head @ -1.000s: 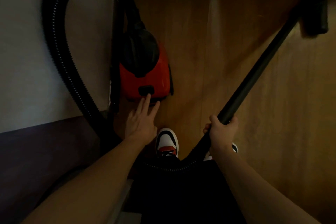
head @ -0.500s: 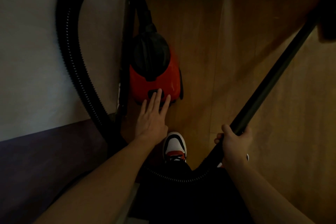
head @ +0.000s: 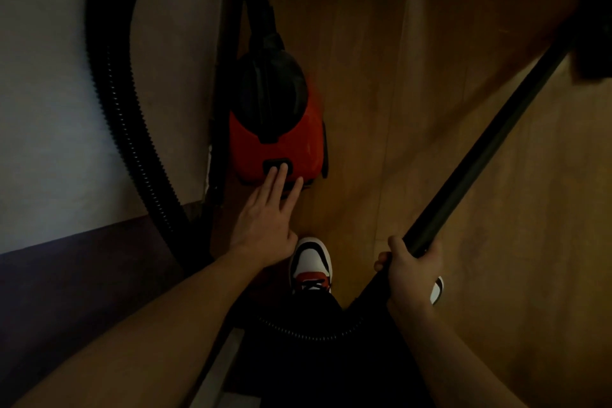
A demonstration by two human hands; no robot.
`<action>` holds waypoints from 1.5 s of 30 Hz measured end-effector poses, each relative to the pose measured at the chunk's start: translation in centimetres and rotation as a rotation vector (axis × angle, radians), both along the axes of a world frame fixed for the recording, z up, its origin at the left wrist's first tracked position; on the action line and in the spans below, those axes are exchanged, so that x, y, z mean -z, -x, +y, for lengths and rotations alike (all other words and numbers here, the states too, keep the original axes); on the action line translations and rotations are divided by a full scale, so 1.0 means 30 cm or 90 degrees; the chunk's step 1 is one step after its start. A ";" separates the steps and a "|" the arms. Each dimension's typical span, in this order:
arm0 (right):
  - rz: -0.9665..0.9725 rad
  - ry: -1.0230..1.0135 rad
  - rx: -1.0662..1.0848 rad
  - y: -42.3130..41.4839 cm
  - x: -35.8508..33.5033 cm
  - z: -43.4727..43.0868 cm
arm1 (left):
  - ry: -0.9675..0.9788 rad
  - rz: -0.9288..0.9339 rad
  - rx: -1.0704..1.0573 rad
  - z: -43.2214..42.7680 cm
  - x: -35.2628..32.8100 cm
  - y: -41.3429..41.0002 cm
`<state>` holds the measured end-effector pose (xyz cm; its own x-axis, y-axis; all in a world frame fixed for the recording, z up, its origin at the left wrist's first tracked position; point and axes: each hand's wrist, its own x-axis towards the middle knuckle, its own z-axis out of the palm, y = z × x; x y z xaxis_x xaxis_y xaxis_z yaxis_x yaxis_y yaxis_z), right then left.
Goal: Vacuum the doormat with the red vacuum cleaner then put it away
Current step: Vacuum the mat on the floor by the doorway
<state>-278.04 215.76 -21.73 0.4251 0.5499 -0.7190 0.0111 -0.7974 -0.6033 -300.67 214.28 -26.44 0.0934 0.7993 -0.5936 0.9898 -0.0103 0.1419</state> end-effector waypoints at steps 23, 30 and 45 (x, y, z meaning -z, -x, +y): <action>-0.046 0.101 0.004 -0.063 -0.348 0.036 | 0.183 -0.287 -0.193 0.342 -0.520 -0.353; -0.017 0.144 0.050 -0.112 -0.475 0.086 | 0.371 -0.420 -0.296 0.505 -0.689 -0.694; 0.040 -0.008 0.204 -0.655 -0.598 0.322 | 0.390 -0.480 -0.386 0.716 -0.753 -1.174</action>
